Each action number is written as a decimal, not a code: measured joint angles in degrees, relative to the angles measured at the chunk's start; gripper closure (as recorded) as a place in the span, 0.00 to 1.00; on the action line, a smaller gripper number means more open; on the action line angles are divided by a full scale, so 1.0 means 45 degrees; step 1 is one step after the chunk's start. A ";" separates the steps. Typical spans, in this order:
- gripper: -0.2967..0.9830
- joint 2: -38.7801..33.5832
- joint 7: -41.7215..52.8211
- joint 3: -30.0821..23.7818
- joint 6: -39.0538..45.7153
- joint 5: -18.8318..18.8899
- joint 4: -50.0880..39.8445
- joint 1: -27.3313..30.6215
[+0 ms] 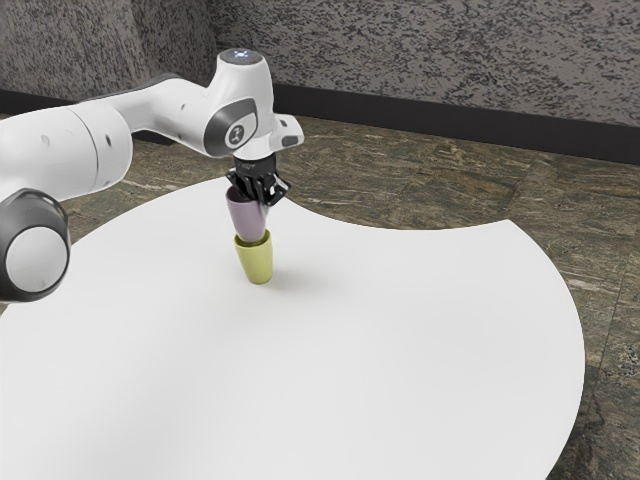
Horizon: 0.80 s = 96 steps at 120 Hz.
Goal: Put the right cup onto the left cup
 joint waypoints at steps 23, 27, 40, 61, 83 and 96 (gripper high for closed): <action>0.83 -0.0004 0.0147 -0.0003 0.0018 -0.0057 -0.0129 0.0000; 0.83 0.0010 0.0168 0.0001 0.0020 -0.0063 -0.0131 0.0000; 0.83 0.0058 0.0232 0.0008 0.0024 -0.0075 -0.0134 0.0000; 0.82 0.0113 0.0317 0.0012 0.0030 -0.0080 -0.0135 0.0000; 0.70 0.0221 0.0402 0.0013 0.0039 -0.0102 -0.0138 0.0000; 0.59 0.0241 0.0451 0.0015 0.0110 -0.0112 -0.0234 0.0000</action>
